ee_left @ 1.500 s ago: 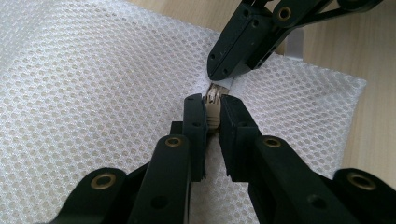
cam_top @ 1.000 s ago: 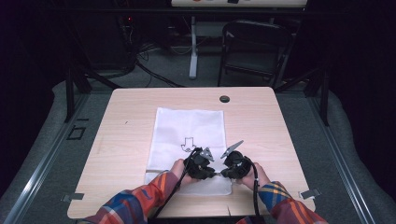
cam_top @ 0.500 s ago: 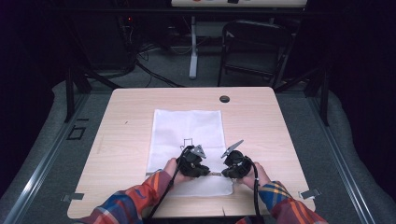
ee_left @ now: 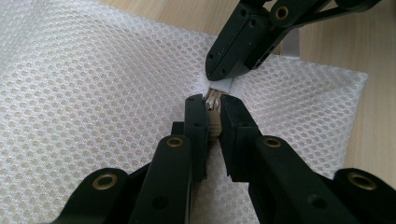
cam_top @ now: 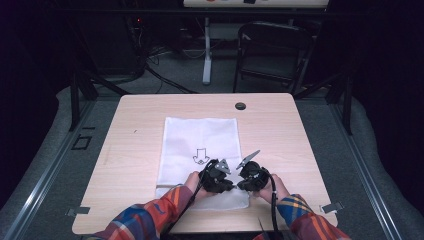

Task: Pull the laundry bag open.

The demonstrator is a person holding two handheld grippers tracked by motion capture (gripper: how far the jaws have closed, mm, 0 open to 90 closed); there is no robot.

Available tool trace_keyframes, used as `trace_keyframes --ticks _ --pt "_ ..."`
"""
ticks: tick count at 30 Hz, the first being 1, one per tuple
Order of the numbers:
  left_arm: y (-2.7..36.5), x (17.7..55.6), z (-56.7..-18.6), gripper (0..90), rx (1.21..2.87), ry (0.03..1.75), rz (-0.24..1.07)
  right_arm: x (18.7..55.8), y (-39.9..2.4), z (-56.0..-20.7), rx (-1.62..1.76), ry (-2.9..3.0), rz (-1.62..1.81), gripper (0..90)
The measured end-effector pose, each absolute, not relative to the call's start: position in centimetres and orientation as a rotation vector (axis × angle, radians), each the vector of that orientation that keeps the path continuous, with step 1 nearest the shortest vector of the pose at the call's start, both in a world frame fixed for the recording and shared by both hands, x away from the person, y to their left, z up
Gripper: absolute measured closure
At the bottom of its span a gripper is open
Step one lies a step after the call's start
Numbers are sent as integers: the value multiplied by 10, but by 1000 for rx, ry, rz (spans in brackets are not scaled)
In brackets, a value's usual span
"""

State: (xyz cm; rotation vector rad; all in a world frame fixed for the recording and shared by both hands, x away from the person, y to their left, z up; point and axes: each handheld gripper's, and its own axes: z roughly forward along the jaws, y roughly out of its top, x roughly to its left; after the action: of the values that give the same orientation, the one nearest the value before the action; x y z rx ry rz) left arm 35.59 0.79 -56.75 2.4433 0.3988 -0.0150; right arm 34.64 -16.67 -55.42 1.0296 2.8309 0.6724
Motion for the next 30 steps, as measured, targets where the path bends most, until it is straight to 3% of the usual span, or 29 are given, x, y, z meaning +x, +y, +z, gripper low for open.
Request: trace_keyframes --ticks 30 --pt "28 358 -563 815 2479 424 -47 344 -163 -554 989 2835 660 900"
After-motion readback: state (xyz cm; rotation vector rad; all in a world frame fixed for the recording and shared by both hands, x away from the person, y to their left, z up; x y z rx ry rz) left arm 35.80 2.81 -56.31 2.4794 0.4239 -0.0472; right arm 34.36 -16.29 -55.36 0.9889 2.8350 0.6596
